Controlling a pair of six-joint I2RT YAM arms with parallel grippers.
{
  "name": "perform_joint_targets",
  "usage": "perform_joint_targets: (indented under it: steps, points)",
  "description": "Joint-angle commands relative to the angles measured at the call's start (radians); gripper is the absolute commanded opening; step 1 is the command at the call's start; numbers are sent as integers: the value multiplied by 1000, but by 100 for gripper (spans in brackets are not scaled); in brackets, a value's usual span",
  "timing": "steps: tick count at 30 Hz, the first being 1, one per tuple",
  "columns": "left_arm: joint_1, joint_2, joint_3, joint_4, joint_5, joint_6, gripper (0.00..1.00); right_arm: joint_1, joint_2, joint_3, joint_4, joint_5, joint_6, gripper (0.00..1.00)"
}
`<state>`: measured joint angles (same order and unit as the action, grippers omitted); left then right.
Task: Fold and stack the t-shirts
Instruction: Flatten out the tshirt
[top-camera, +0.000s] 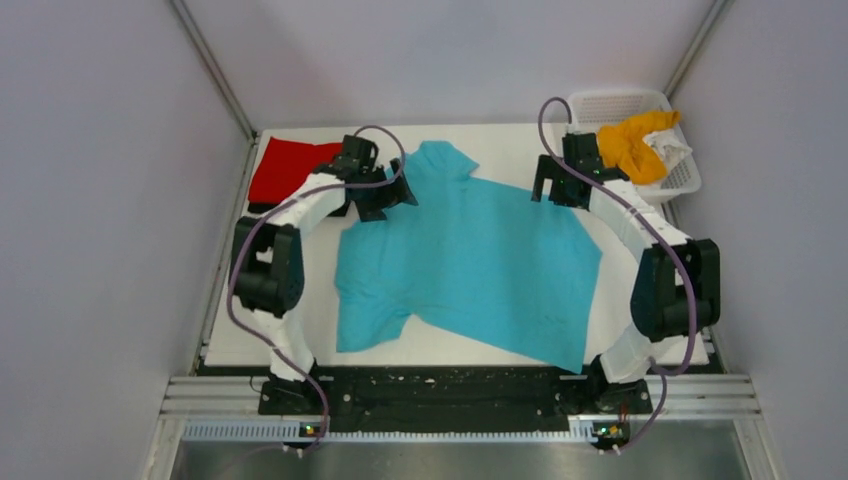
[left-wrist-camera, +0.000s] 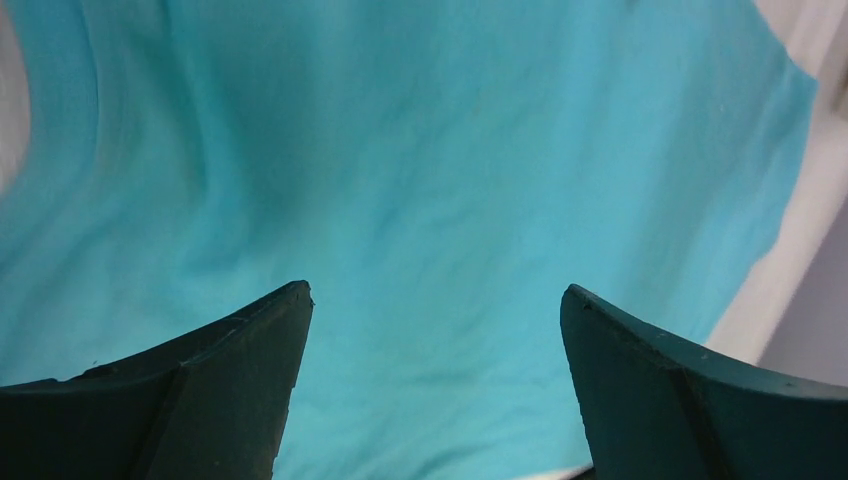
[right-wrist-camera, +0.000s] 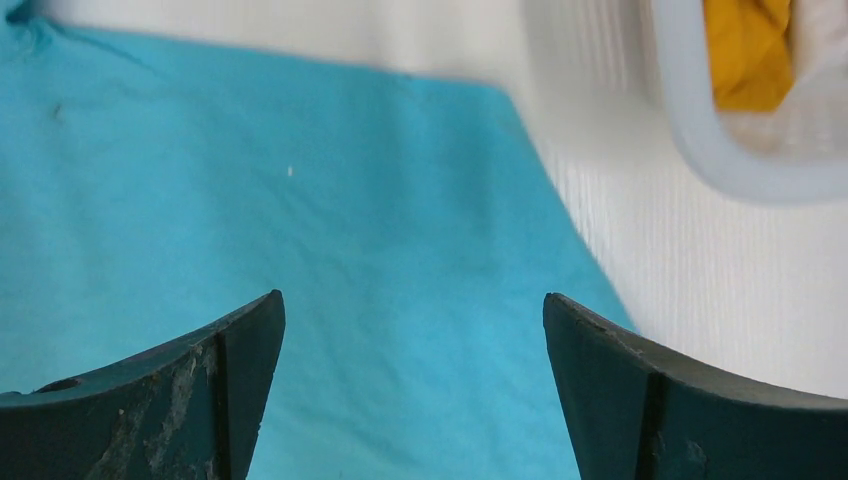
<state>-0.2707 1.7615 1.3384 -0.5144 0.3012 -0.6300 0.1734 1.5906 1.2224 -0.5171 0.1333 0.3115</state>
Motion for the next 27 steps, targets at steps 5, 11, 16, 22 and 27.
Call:
perform_joint_targets:
  steps: [5,11,16,22,27]
  points:
    - [31,327,256,66,-76,90,99,-4,157,148,83,58,-163,99]
    - [70,297,84,81,-119,89,99,-3,202,152,93,48,-200,99]
    - [98,189,-121,92,-176,82,99,-4,259,190,77,107,-246,98]
    - [123,134,-173,92,-177,89,99,-22,366,285,26,103,-350,90]
    - [123,124,-141,108,-124,70,99,-38,450,348,-52,21,-391,77]
